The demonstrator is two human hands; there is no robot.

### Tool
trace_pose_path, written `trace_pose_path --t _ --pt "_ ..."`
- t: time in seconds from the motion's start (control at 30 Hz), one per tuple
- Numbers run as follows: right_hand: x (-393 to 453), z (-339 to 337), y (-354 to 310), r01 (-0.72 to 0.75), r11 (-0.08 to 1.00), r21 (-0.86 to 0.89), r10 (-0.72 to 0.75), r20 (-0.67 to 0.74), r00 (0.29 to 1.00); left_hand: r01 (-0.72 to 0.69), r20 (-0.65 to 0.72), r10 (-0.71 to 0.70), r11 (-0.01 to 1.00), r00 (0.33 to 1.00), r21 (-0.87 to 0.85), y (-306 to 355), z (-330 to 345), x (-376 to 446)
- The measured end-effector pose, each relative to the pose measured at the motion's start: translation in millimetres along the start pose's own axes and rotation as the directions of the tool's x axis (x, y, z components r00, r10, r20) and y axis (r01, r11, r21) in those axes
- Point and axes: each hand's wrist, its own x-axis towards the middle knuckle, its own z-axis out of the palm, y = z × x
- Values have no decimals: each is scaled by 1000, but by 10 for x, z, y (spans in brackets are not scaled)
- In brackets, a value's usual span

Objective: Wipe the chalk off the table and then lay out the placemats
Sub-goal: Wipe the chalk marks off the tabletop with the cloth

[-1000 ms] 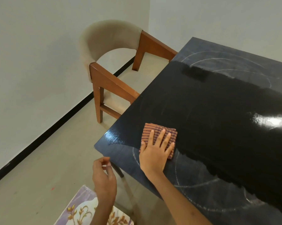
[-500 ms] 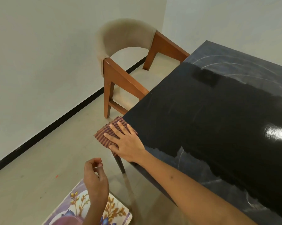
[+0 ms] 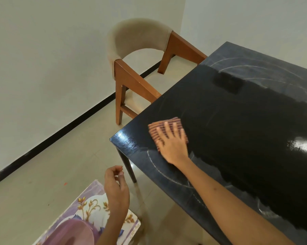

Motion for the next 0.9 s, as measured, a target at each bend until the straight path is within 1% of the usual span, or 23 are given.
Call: trace_pose_path --t 0.07,0.13,0.2,0.3,0.33,0.4,0.5,0.53,0.57,0.63,0.73,0.77,0.8,0.9 --pt "-96 21 -243 168 986 8 -167 -9 986 -22 5 22 1000 1000 6 42 68 -39" --pt "-253 73 -442 312 950 24 -312 -22 950 -24 1 24 1000 1000 10 60 139 -73" --pt "-425 152 -509 403 915 28 -402 -35 915 -16 12 16 1000 1000 20 72 199 -105" --pt "-644 229 -334 473 881 -3 -472 -59 880 -24 26 23 999 999 47 83 315 -184" --pt "-680 232 -248 474 880 -5 -473 -64 879 -15 32 14 999 999 45 85 350 -215" --pt "-705 206 -63 424 906 4 -423 -62 904 24 51 -25 999 998 27 108 421 -297" --pt "-662 121 325 213 977 -1 -213 -82 974 56 79 -59 998 995 34 137 483 -384" --pt "-669 89 505 132 991 -4 -132 -62 989 66 84 -70 997 994 45 129 491 -393" --pt "-695 66 684 62 998 -14 -62 -25 998 74 86 -78 996 993 53 115 494 -395" --pt "-788 37 936 -28 999 -46 30 37 999 79 87 -85 995 993 65 90 494 -391" --pt "-873 22 899 -108 994 -31 109 34 993 86 89 -91 995 992 54 85 489 -375" --pt "-897 31 816 -107 994 -18 107 19 994 92 88 -96 995 992 48 86 484 -363" --pt "-933 41 715 -70 997 -8 70 -3 998 97 84 -101 994 991 44 86 477 -348" --pt "-1165 104 376 155 987 46 -153 -46 987 95 77 -96 995 992 18 98 455 -311"
